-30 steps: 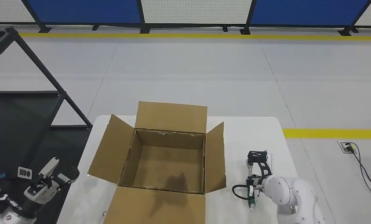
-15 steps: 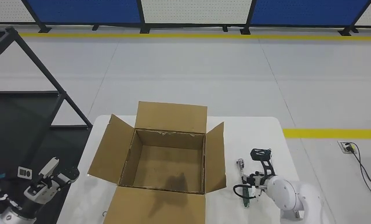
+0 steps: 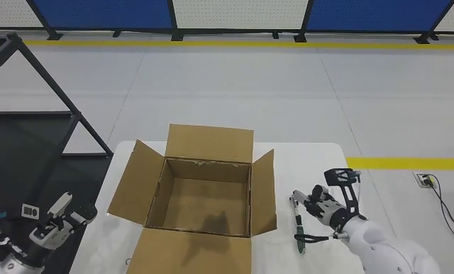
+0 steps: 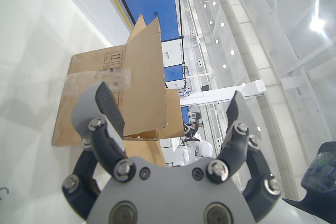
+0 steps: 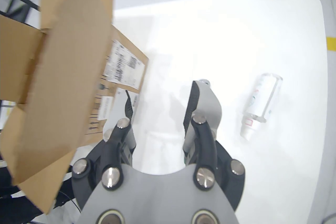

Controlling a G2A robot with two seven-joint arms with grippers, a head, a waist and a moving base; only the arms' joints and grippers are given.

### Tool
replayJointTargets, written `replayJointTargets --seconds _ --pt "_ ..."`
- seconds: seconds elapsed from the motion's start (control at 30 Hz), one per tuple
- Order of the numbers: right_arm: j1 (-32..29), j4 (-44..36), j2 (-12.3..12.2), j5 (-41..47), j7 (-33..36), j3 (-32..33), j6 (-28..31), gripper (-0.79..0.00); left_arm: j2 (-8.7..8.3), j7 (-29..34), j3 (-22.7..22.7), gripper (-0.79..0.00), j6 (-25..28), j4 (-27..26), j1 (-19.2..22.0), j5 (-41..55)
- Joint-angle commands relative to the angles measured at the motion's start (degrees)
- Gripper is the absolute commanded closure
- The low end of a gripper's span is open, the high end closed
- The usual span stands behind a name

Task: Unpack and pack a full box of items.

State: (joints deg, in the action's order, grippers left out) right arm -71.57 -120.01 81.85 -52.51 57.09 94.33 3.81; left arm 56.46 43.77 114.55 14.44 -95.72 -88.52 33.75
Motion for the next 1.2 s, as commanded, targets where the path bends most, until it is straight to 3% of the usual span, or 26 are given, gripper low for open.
replayJointTargets --seconds 0.0,0.33,0.57,0.97,1.17 --pt "-0.3 -1.3 -0.1 8.1 -2.0 0.5 4.3 -0.785 0.00 0.0 0.0 -0.785 0.0 0.0 0.0 0.0" --pt "0.9 -2.2 -1.5 21.9 -2.3 -1.5 20.8 -0.785 0.00 0.0 0.0 -0.785 0.0 0.0 0.0 0.0" --pt "0.3 -5.7 -2.6 20.6 -2.1 -3.5 28.2 -0.785 0.04 -0.1 -0.3 -0.785 -0.8 -0.6 -0.1 0.1" --pt "-0.1 -6.3 -2.8 19.9 -1.5 -3.8 28.8 -0.785 0.03 2.2 1.2 -0.785 -1.0 -1.8 -1.0 1.0" --pt "-3.4 -10.4 -3.4 18.4 -7.4 -2.0 28.1 -0.785 0.09 6.4 1.8 -0.785 1.8 -1.7 -1.4 3.8"
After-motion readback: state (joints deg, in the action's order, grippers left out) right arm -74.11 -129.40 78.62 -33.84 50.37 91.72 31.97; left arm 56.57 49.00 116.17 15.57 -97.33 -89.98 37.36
